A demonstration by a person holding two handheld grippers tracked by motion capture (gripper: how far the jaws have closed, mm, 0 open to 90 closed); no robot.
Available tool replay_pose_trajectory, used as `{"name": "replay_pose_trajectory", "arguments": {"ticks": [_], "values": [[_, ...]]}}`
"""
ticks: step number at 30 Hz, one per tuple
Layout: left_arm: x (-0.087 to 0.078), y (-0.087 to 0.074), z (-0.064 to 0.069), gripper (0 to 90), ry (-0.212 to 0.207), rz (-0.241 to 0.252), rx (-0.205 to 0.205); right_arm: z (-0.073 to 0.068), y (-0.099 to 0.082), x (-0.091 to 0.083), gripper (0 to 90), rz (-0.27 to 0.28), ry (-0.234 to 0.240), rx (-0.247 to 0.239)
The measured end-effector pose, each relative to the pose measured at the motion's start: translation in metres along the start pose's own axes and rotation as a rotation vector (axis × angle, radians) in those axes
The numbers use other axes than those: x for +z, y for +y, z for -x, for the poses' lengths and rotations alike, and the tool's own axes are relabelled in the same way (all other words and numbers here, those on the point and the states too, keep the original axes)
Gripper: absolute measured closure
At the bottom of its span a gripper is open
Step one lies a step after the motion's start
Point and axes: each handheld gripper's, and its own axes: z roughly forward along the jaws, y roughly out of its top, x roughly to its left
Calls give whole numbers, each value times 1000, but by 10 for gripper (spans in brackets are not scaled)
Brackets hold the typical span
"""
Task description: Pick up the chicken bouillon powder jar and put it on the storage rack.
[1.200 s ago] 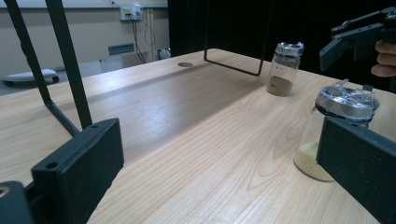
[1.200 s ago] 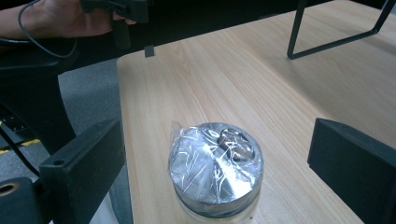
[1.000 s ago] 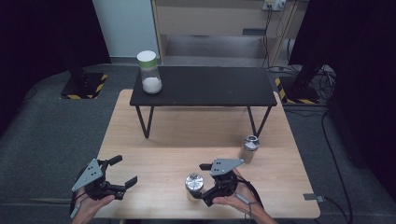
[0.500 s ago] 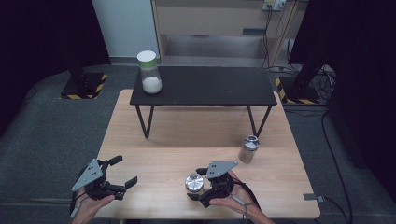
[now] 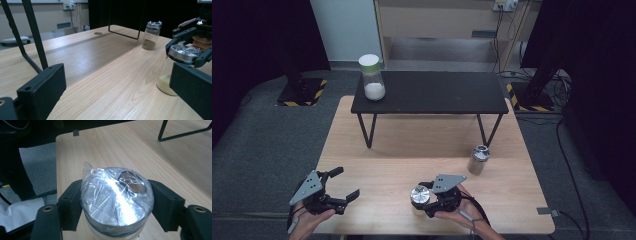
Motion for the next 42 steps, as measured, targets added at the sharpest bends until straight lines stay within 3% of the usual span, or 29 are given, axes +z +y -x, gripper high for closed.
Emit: {"name": "replay_pose_trajectory", "arguments": {"ticks": [19,26,42], "values": [[0,1,0,0,-3,-3,2,-5,8,-1,350,-23,-9,-19],[0,0,0,0,-3,-2,0,-1,18,-12,351,-9,-20,-20],[0,1,0,0,-7,-5,0,12,60,-48,351,-21,-19,-10]]}}
